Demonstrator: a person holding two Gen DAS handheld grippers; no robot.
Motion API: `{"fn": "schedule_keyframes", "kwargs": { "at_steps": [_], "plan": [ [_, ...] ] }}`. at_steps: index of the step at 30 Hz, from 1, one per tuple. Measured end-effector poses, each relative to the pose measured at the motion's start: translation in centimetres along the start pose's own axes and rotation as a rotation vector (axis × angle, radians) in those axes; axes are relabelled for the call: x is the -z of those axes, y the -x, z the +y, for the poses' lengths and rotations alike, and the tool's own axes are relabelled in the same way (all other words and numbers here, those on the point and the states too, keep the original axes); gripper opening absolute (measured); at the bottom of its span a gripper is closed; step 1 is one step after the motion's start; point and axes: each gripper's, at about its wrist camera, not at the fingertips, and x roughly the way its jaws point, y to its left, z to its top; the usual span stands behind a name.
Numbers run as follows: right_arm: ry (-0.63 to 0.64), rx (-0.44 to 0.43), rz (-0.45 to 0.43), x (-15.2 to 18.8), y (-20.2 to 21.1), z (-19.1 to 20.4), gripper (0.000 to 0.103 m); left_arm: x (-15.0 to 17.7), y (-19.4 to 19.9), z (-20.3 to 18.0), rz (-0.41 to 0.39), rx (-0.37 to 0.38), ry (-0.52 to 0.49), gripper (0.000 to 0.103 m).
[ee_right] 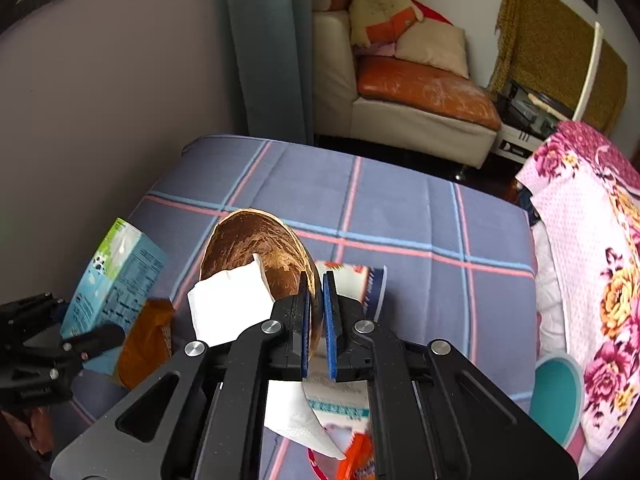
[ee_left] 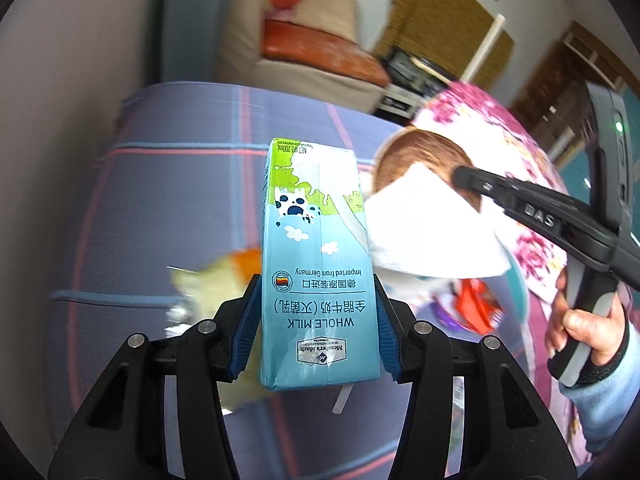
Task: Collect trash
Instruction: 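Grasp and lift the coconut shell half with the right tool while the left holds the carton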
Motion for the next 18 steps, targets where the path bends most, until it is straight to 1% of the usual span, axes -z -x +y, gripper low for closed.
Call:
{"fn": "schedule_keyframes", "kwargs": {
  "at_steps": [2, 4, 6, 8, 11, 13, 14, 17, 18],
  "plan": [
    [-0.012, 0.001, 0.001, 0.4, 0.3, -0.9, 0.006, 0.5, -1.0, -2.1, 0.030, 0.031, -0.031, 0.052],
    [-0.034, 0.007, -0.005, 1.0, 1.0, -1.8, 0.006, 1.1, -2.1, -3.6, 0.063, 0.038, -0.055, 0.052],
    [-0.064, 0.005, -0.010, 1.8, 0.7, -2.7, 0.006, 2.0, -3.0, -4.8, 0.107, 0.073, -0.063, 0.051],
    [-0.088, 0.004, -0.013, 2.4, 0.9, -3.9, 0.006, 3.0, -3.8, -6.1, 0.139, 0.083, -0.085, 0.051],
    [-0.146, -0.030, 0.002, 3.1, 1.5, -6.0, 0.007, 4.0, -5.2, -7.3, 0.176, 0.074, -0.108, 0.051],
    [-0.191, -0.075, 0.017, 3.7, 1.7, -7.4, 0.007, 4.5, -6.5, -7.3, 0.206, 0.062, -0.091, 0.050],
    [-0.198, -0.083, 0.019, 3.9, 1.8, -7.9, 0.007, 4.6, -7.1, -7.3, 0.219, 0.048, -0.081, 0.049],
    [-0.199, -0.080, 0.016, 5.0, 2.1, -8.9, 0.006, 4.4, -7.4, -7.1, 0.217, 0.010, -0.056, 0.049],
    [-0.197, -0.054, 0.011, 5.4, 2.3, -9.6, 0.006, 4.2, -7.1, -7.0, 0.208, 0.003, -0.051, 0.049]
  ]
}}
